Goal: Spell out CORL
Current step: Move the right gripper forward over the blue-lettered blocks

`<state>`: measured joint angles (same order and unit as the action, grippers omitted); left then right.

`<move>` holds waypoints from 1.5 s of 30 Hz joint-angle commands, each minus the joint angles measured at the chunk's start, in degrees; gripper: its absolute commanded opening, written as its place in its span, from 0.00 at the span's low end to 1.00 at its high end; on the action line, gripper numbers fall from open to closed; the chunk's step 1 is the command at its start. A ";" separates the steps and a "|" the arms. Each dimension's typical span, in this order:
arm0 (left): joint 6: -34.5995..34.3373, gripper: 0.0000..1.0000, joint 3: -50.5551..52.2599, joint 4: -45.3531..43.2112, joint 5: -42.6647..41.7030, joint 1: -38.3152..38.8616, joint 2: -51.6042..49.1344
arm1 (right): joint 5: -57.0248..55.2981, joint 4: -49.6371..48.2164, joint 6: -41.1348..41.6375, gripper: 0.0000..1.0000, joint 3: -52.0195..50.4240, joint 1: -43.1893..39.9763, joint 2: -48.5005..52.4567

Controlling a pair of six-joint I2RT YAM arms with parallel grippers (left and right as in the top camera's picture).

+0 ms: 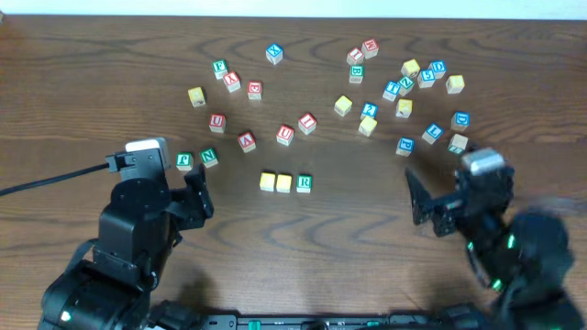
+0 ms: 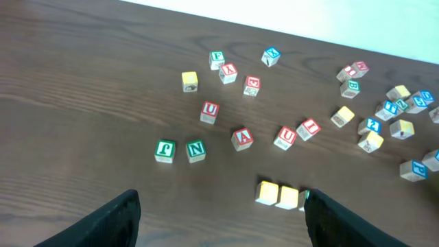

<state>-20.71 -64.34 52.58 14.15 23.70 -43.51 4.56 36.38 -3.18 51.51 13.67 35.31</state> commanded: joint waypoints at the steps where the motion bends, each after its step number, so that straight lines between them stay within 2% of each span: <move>1: 0.98 0.85 -1.27 -0.11 1.18 -0.17 0.11 | 2.47 10.82 -0.76 0.99 17.97 -0.24 14.43; 6: 0.98 0.91 -1.27 -0.13 1.97 -0.17 0.11 | 2.54 10.43 0.13 0.99 22.82 -0.24 24.00; 8: 0.98 0.91 -1.27 0.09 1.97 -0.17 0.11 | 2.45 11.26 4.15 0.99 24.39 -0.24 27.80; 12: 1.01 0.92 -1.25 0.33 1.97 -0.17 0.11 | 0.83 18.56 11.06 0.99 30.73 -0.24 37.62; 17: 1.01 0.92 -1.27 0.61 1.97 -0.17 0.11 | -4.81 28.70 14.27 0.99 40.83 -0.17 48.11; 21: 1.01 0.93 -1.25 0.81 1.99 -0.17 0.11 | -6.05 32.59 15.52 0.99 45.77 -0.09 53.35; 27: 1.01 0.93 -1.25 1.03 1.97 -0.17 0.11 | -18.12 33.77 27.58 0.99 46.29 -0.13 56.00; 32: 1.01 0.93 -1.25 1.03 1.99 -0.17 0.11 | -24.41 34.05 29.99 0.99 46.27 -0.15 56.11; 35: 1.01 0.93 -1.25 1.22 1.99 -0.17 0.11 | -30.62 35.32 34.56 0.99 46.25 -1.14 56.33; 40: 1.01 0.93 -1.25 2.16 1.99 -0.17 0.11 | -32.04 36.92 37.77 0.99 46.18 -5.31 57.20; 45: 1.01 0.93 -1.25 3.13 1.97 -0.17 0.11 | -30.97 37.35 40.09 0.99 45.77 -10.03 62.47</move>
<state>-20.49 -64.42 55.51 15.35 23.73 -43.44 -25.34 73.65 34.15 96.71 4.97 94.70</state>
